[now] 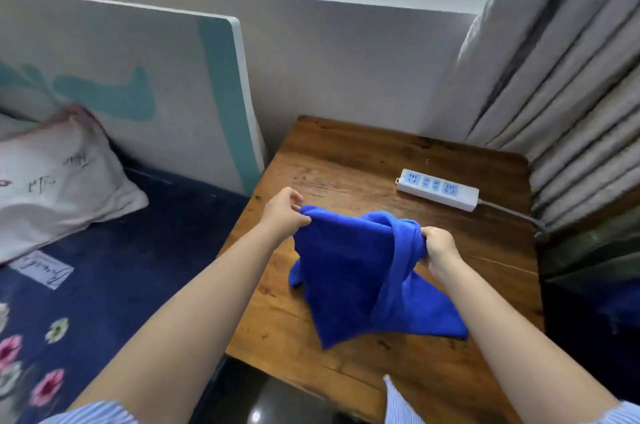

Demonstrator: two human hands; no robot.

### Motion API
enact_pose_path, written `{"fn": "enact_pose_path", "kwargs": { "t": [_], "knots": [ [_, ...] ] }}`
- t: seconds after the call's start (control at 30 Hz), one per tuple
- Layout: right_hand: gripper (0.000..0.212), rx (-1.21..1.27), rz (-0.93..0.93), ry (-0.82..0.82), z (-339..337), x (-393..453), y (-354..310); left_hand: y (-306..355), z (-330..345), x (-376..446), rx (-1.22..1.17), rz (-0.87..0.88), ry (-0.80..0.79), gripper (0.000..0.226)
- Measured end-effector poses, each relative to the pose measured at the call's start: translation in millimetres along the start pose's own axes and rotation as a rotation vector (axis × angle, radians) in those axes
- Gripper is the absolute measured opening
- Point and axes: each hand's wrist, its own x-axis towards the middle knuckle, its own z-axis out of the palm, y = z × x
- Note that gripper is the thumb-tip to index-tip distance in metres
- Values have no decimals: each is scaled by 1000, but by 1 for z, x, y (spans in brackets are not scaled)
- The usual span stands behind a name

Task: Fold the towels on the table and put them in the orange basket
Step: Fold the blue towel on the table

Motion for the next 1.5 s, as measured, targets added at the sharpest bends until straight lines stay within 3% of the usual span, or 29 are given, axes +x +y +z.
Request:
{"fn": "enact_pose_path", "kwargs": {
  "t": [0.07, 0.23, 0.3, 0.4, 0.43, 0.53, 0.6, 0.67, 0.7, 0.8, 0.83, 0.87, 0.9, 0.97, 1.03, 1.13, 1.37, 1.5],
  "knots": [
    [34, -206, 29, 35, 9, 23, 19, -17, 11, 17, 30, -100, -41, 37],
    [22, -635, 82, 42, 16, 36, 69, -64, 40, 32, 78, -344, -159, 41],
    [14, -730, -66, 144, 17, 32, 80, -79, 47, 36, 78, -414, -175, 40],
    [26, -857, -355, 229, 26, 19, 81, -88, 51, 43, 43, -478, -175, 8],
    [29, -935, -399, 201, 30, 17, 81, -89, 52, 45, 33, -492, -175, 14],
    [36, -1200, -328, 99, 43, 19, 78, -92, 54, 51, 25, -503, -190, 31],
    [23, -1295, -235, 52, 47, 24, 75, -91, 55, 54, -12, -529, -206, 30],
    [4, -1136, -153, 70, 47, 29, 70, -91, 52, 60, -28, -527, -191, 33],
    [11, -949, -113, 90, 44, 32, 67, -88, 49, 63, -28, -515, -176, 35],
    [23, -46, 43, 100, 19, 33, 52, -91, 41, 69, -22, -490, -144, 35],
    [25, 194, 119, 91, 7, 32, 51, -91, 38, 68, -11, -490, -159, 34],
    [23, 267, 174, 86, -4, 31, 54, -96, 36, 67, -6, -494, -172, 32],
    [19, 169, 201, 94, -12, 28, 58, -98, 34, 65, 3, -506, -194, 30],
    [28, -345, 139, 141, -22, 24, 73, -102, 35, 58, 18, -527, -240, 27],
    [37, -748, -76, 228, -24, 23, 86, -102, 37, 54, 11, -535, -260, 25],
    [31, -887, -254, 203, -14, 23, 94, -100, 40, 51, -25, -527, -265, 14],
    [29, -1354, -227, 187, 5, 37, 77, -91, 35, 50, -42, -525, -237, 6],
    [29, -1248, -145, 131, 6, 46, 67, -90, 33, 54, -48, -529, -256, 20]
  ]
}}
